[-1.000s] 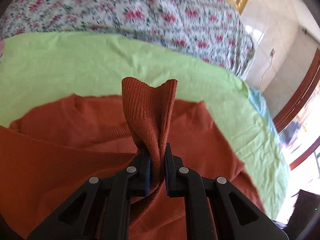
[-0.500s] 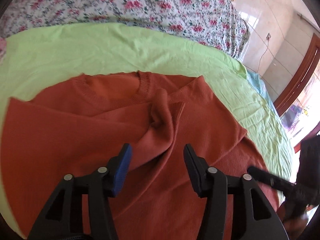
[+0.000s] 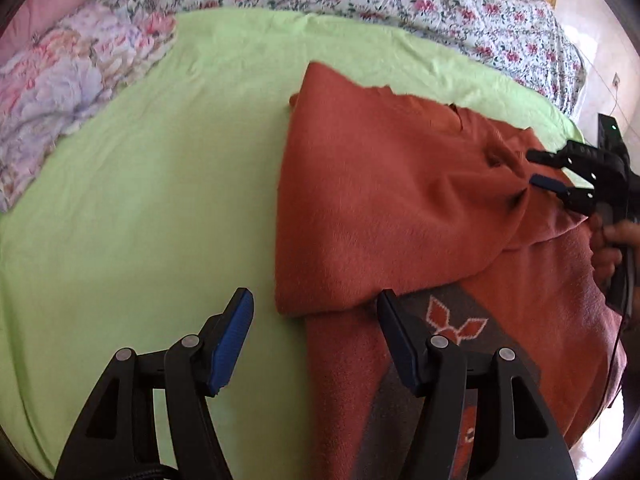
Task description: Fold small clothes
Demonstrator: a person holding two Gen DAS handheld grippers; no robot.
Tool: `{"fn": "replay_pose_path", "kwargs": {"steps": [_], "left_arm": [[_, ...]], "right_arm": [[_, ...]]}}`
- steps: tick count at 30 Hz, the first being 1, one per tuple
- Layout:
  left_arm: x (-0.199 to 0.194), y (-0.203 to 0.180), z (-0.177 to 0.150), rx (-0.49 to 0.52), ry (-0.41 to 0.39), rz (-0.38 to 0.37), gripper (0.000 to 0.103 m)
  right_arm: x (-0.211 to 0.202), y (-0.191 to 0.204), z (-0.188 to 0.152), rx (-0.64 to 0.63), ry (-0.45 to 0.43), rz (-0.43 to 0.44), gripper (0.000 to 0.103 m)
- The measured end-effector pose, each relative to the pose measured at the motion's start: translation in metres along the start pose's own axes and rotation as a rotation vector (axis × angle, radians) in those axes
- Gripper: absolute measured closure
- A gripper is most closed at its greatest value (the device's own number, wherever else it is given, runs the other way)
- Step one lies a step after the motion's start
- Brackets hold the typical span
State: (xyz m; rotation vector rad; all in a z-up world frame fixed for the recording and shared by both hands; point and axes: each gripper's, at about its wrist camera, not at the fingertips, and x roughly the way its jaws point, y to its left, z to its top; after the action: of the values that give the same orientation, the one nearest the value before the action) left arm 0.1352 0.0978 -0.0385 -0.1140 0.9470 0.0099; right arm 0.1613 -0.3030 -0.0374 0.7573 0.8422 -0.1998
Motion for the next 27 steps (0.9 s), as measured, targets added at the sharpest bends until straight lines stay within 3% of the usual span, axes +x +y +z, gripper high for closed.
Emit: {"fn": "replay_pose_path", "kwargs": {"steps": [3,4,5,8,12,15,21,24,27], "left_arm": [[0.013,-0.003,-0.005,0.016,0.016,0.007,0.038],[0.014,-0.005,-0.004,0.02,0.008,0.016,0.038],[0.014,-0.007,-0.002,0.023,0.0,0.019,0.038],[0.019,-0.006,0.009,-0.003,-0.002,0.035,0.038],[0.023,-0.009,0.023,-0.042,-0.022,0.091,0.038],[0.027,-0.013,0.028,-0.069,-0.029,0.136,0.038],[0.023,0.001,0.027,-0.211,-0.043,0.245,0.037],[0.016,0.029,0.023,-0.346,-0.054,0.208,0.036],[0.019,0.036,0.017,-0.372,-0.017,0.176,0.036]], "right_arm": [[0.024,0.005,0.007,-0.005,0.024,-0.002,0.054],[0.028,0.007,0.009,-0.018,0.025,-0.016,0.07],[0.031,0.01,0.009,-0.024,0.031,-0.021,0.097],[0.016,0.018,0.017,-0.033,-0.008,0.048,0.097],[-0.074,0.013,0.035,-0.013,-0.287,0.164,0.097],[-0.109,-0.016,0.039,0.018,-0.391,0.088,0.097],[-0.082,-0.069,0.018,0.078,-0.261,0.009,0.097],[-0.07,-0.069,0.004,0.06,-0.213,0.027,0.097],[-0.067,-0.053,-0.001,-0.01,-0.21,0.043,0.097]]}}
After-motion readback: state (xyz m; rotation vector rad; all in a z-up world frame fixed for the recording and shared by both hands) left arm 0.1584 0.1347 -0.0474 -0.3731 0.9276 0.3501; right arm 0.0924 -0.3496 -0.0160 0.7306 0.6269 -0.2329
